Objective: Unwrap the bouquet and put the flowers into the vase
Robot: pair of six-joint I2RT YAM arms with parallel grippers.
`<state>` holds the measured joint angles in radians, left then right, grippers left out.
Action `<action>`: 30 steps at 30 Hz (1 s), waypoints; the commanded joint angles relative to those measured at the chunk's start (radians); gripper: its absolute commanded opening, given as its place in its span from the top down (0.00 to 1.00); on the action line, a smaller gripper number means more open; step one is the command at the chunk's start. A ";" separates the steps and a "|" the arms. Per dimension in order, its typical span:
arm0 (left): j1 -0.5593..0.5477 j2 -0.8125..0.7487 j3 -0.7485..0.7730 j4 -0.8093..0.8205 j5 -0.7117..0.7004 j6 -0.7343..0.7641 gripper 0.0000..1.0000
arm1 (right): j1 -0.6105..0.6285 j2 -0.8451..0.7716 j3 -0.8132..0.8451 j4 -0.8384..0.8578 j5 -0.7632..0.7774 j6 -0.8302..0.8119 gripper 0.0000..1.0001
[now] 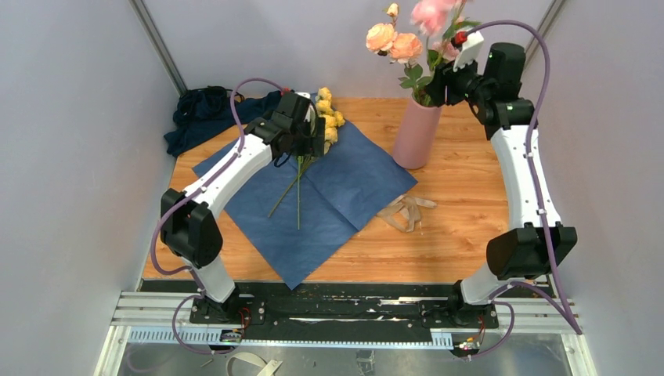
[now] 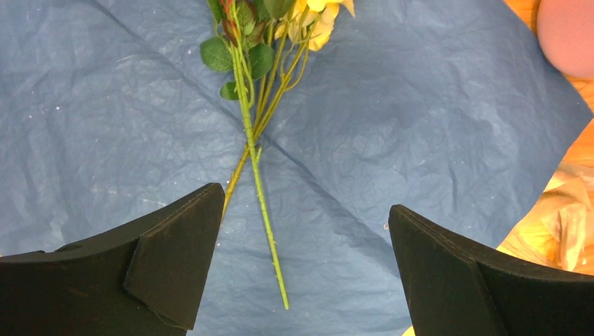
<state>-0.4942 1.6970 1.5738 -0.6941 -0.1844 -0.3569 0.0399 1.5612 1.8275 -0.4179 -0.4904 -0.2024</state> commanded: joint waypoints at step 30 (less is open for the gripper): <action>0.144 0.392 0.095 -0.123 0.029 -0.076 0.46 | -0.014 -0.296 -0.271 -0.098 -0.118 0.025 0.40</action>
<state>-0.3458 2.0716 1.6787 -0.8314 -0.1883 -0.4343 0.0383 1.2671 1.5578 -0.4973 -0.5838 -0.1970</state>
